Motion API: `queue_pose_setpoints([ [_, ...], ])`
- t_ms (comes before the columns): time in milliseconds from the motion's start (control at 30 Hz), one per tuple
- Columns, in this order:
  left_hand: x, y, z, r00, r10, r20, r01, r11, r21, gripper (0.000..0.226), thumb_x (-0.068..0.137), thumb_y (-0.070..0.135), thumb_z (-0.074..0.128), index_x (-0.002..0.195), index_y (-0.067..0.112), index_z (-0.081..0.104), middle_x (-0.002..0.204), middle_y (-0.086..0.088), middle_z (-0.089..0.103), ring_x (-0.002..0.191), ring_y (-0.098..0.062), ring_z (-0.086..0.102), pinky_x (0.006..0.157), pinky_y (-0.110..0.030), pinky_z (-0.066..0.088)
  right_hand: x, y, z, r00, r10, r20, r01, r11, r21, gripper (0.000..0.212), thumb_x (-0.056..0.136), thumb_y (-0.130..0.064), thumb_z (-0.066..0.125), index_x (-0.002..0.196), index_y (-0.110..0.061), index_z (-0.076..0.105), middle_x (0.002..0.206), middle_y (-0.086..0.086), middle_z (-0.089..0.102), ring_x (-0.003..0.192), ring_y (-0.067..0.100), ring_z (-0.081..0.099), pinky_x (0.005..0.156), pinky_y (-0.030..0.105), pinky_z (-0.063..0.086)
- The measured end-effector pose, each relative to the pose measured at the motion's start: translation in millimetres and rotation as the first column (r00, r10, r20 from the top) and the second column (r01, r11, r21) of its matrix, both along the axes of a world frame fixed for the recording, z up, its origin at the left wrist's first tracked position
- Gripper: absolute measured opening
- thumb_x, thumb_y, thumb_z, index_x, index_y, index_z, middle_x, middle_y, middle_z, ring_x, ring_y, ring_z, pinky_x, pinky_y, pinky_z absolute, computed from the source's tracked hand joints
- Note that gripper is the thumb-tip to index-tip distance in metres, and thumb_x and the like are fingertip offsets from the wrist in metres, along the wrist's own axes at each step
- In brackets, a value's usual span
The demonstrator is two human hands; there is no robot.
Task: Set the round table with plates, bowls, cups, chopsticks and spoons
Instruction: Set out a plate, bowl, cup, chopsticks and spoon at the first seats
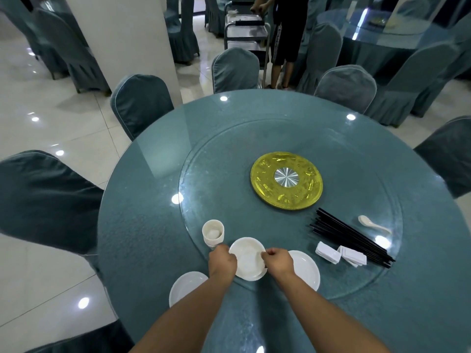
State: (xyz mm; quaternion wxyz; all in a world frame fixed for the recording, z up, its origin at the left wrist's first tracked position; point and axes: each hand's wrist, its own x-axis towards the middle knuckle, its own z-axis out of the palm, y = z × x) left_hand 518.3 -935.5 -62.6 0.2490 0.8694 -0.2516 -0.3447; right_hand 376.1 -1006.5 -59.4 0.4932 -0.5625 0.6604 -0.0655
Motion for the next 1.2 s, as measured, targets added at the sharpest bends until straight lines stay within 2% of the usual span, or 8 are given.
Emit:
queue_pose_setpoints([
  [100, 7.8, 14.7, 4.0, 0.999, 0.015, -0.042, -0.016, 0.999, -0.033, 0.008, 0.083, 0.010, 0.054, 0.088, 0.013, 0.060, 0.090, -0.005, 0.066, 0.093, -0.028, 0.063, 0.069, -0.024, 0.039, -0.1, 7.2, 4.1, 0.998, -0.034, 0.061, 0.032, 0.999, 0.032, 0.016, 0.086, -0.021, 0.060, 0.079, -0.015, 0.073, 0.079, 0.005, 0.074, 0.083, 0.027, 0.070, 0.082, 0.039, 0.058],
  [200, 24.9, 36.1, 3.5, 0.999, 0.018, -0.037, -0.019, 1.000, -0.022, 0.014, 0.082, 0.013, 0.057, 0.093, 0.012, 0.066, 0.093, -0.005, 0.070, 0.094, -0.027, 0.064, 0.074, -0.023, 0.044, 8.5, 20.1, 6.6, 0.988, -0.044, 0.147, 0.034, 0.997, 0.070, 0.017, 0.084, -0.019, 0.060, 0.075, -0.011, 0.072, 0.071, 0.005, 0.073, 0.071, 0.024, 0.069, 0.071, 0.037, 0.059],
  [300, 48.1, 65.4, -1.4, 0.997, 0.052, -0.049, -0.053, 0.998, -0.015, 0.016, 0.081, 0.010, 0.058, 0.092, 0.009, 0.069, 0.093, -0.008, 0.072, 0.091, -0.030, 0.066, 0.081, -0.036, 0.056, 25.2, 40.9, 4.3, 0.977, 0.013, 0.211, -0.035, 0.994, 0.103, 0.028, 0.086, -0.022, 0.060, 0.060, -0.011, 0.063, 0.060, 0.007, 0.065, 0.057, 0.018, 0.057, 0.059, 0.030, 0.051],
  [433, 84.4, 108.3, -14.2, 0.994, 0.101, -0.042, -0.100, 0.995, 0.018, 0.013, 0.081, 0.007, 0.056, 0.089, 0.007, 0.067, 0.089, -0.012, 0.071, 0.087, -0.030, 0.067, 0.078, -0.039, 0.057, 48.7, 67.2, -10.8, 0.983, 0.113, 0.146, -0.122, 0.991, 0.058, 0.038, 0.089, -0.027, 0.057, 0.053, -0.017, 0.056, 0.052, 0.003, 0.062, 0.053, 0.017, 0.055, 0.061, 0.031, 0.047],
  [567, 106.4, 136.2, -28.3, 0.993, 0.115, -0.033, -0.112, 0.990, 0.080, 0.012, 0.083, 0.005, 0.054, 0.088, 0.010, 0.064, 0.093, -0.013, 0.070, 0.089, -0.029, 0.065, 0.076, -0.029, 0.051, 60.2, 86.9, -25.6, 0.981, 0.146, 0.128, -0.154, 0.986, 0.057, 0.043, 0.088, -0.022, 0.058, 0.046, -0.016, 0.053, 0.049, 0.001, 0.059, 0.055, 0.020, 0.057, 0.063, 0.034, 0.049],
  [667, 115.6, 148.3, -41.3, 0.993, 0.112, -0.041, -0.107, 0.988, 0.115, 0.013, 0.084, 0.004, 0.052, 0.087, 0.012, 0.063, 0.097, -0.013, 0.070, 0.093, -0.029, 0.063, 0.073, -0.025, 0.044, 66.1, 98.5, -32.6, 0.985, 0.123, 0.121, -0.132, 0.989, 0.067, 0.042, 0.087, -0.018, 0.058, 0.046, -0.016, 0.053, 0.050, 0.001, 0.059, 0.055, 0.020, 0.056, 0.061, 0.034, 0.046],
  [1000, 121.9, 157.4, -66.1, 0.993, 0.111, -0.048, -0.103, 0.985, 0.137, 0.018, 0.087, 0.018, 0.065, 0.101, 0.008, 0.070, 0.101, -0.013, 0.071, 0.102, -0.029, 0.064, 0.083, -0.029, 0.048, 61.9, 111.7, -33.7, 0.997, 0.039, 0.065, -0.044, 0.996, 0.080, 0.028, 0.088, -0.017, 0.058, 0.061, -0.011, 0.062, 0.059, 0.005, 0.064, 0.058, 0.019, 0.057, 0.059, 0.031, 0.045],
  [1200, 125.8, 142.4, -50.2, 0.991, 0.128, -0.029, -0.126, 0.989, 0.077, 0.014, 0.090, 0.021, 0.061, 0.093, 0.009, 0.067, 0.097, -0.010, 0.070, 0.090, -0.025, 0.061, 0.076, -0.024, 0.042, 68.5, 99.5, -19.4, 0.996, 0.012, 0.086, -0.018, 0.998, 0.061, 0.029, 0.087, -0.014, 0.054, 0.058, -0.011, 0.054, 0.055, 0.005, 0.058, 0.051, 0.017, 0.054, 0.054, 0.027, 0.041],
])
